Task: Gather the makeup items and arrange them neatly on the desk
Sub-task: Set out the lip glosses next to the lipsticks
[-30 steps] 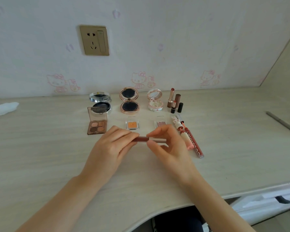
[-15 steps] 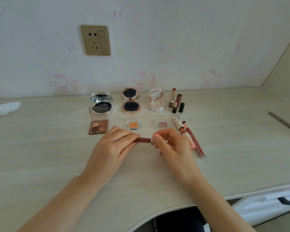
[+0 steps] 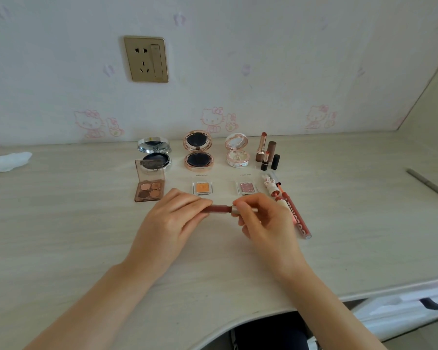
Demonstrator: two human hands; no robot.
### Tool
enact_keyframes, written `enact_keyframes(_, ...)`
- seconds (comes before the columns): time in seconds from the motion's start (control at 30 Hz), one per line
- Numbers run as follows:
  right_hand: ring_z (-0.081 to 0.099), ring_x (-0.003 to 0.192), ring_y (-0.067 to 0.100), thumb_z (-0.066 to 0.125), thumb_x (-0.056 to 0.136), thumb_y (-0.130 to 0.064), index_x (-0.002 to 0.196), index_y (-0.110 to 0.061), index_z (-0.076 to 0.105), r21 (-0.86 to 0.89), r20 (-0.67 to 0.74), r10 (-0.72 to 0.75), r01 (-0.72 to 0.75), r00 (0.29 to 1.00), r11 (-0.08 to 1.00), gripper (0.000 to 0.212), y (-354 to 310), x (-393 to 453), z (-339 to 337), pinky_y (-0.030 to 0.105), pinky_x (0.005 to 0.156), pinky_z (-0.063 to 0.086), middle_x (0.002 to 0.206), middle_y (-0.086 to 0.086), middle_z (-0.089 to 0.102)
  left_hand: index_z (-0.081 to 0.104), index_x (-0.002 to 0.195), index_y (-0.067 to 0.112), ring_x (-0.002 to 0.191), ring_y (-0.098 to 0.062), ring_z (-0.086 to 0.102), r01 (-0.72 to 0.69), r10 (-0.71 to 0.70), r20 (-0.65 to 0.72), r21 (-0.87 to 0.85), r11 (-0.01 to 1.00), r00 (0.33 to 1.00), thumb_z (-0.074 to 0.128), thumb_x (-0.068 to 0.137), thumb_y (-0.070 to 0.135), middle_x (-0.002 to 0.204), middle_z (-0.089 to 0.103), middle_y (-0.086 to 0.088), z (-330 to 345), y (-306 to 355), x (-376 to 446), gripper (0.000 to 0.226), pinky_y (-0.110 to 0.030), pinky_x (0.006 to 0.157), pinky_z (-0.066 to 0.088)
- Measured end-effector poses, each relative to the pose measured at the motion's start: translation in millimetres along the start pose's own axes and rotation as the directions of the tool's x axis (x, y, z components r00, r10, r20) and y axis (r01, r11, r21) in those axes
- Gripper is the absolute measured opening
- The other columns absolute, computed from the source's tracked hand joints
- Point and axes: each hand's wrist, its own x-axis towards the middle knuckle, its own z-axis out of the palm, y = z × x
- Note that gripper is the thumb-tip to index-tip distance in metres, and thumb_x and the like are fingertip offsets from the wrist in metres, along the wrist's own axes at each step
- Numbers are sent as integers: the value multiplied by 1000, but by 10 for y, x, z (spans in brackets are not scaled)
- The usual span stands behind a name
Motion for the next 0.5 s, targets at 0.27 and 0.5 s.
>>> enact_keyframes(0.27, 66, 82, 8, 67, 86, -26, 95, -27, 67, -33, -35, 57, -58, 998, 998, 9, -20, 4, -9, 28, 66, 55, 87, -11, 70, 72, 104, 6, 84, -16, 56, 18, -18, -16, 2, 1000, 1000, 63, 87, 21, 92, 67, 1, 2, -6, -7, 25, -25, 80, 47)
enact_keyframes(0.5, 62, 69, 6, 67, 85, -14, 96, -24, 65, 19, -37, 36, -35, 999, 999, 16, -49, -9, -19, 24, 63, 53, 82, -3, 67, 72, 105, 5, 84, -18, 58, 48, -49, -38, -16, 999, 998, 61, 88, 23, 93, 67, -1, 10, -33, -11, 27, -26, 80, 47)
